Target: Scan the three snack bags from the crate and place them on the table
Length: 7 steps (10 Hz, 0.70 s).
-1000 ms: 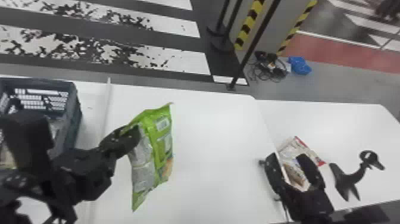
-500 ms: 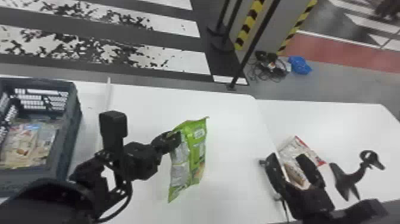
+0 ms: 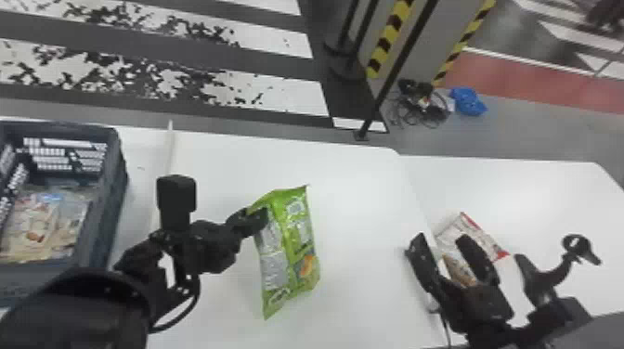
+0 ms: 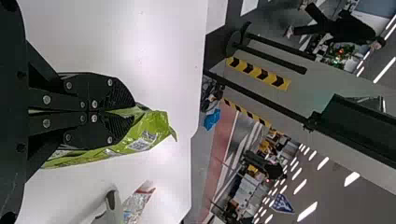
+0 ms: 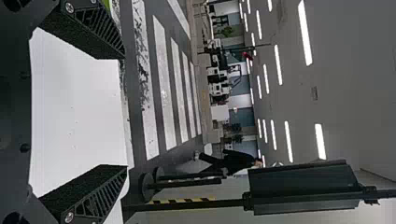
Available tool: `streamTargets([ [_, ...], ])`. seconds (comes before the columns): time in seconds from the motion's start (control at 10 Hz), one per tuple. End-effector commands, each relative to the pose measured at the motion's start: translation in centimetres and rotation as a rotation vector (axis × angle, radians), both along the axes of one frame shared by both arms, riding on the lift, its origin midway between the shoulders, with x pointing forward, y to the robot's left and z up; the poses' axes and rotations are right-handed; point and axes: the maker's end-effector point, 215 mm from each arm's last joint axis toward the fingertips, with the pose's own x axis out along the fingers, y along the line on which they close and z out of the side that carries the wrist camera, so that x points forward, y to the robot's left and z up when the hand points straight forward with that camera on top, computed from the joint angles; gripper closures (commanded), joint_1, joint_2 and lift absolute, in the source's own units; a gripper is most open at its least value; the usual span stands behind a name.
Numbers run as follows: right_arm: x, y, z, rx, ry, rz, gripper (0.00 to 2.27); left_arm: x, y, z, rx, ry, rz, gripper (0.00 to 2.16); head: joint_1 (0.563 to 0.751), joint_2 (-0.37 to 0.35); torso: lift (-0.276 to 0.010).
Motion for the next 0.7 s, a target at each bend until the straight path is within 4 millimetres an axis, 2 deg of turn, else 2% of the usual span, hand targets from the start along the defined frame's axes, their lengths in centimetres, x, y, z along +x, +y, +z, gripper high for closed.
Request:
streamTargets([
  [0.0, 0.4, 0.5, -0.2, 0.007, 0.001, 0.007, 0.09, 0.0, 0.4, -0.9, 0.057, -0.007, 0.008, 0.70, 0.695, -0.350, -0.036],
  [0.1, 0.6, 0.8, -0.3, 0.008, 0.002, 0.013, 0.09, 0.4, 1.1, -1.8, 0.137, -0.028, 0.032, 0.00, 0.695, -0.350, -0.036],
  [0.2, 0.7, 1.1, -0.5, 0.013, 0.009, 0.018, 0.09, 0.6, 1.5, -2.4, 0.205, -0.047, 0.054, 0.00, 0.695, -0.350, -0.036],
  [0.4, 0.8, 1.6, -0.7, 0.018, 0.011, 0.025, 0.09, 1.2, 1.6, -2.2, 0.358, -0.151, 0.085, 0.00, 0.695, -0.350, -0.036],
  [0.5, 1.1, 2.0, -0.7, 0.021, 0.008, 0.032, 0.09, 0.8, 2.0, -2.2, 0.362, -0.149, 0.107, 0.00, 0.695, -0.350, -0.036],
  [0.6, 1.1, 2.2, -0.6, 0.023, 0.007, 0.036, 0.09, 0.6, 2.7, -0.5, 0.333, -0.181, 0.155, 0.00, 0.695, -0.350, -0.036],
])
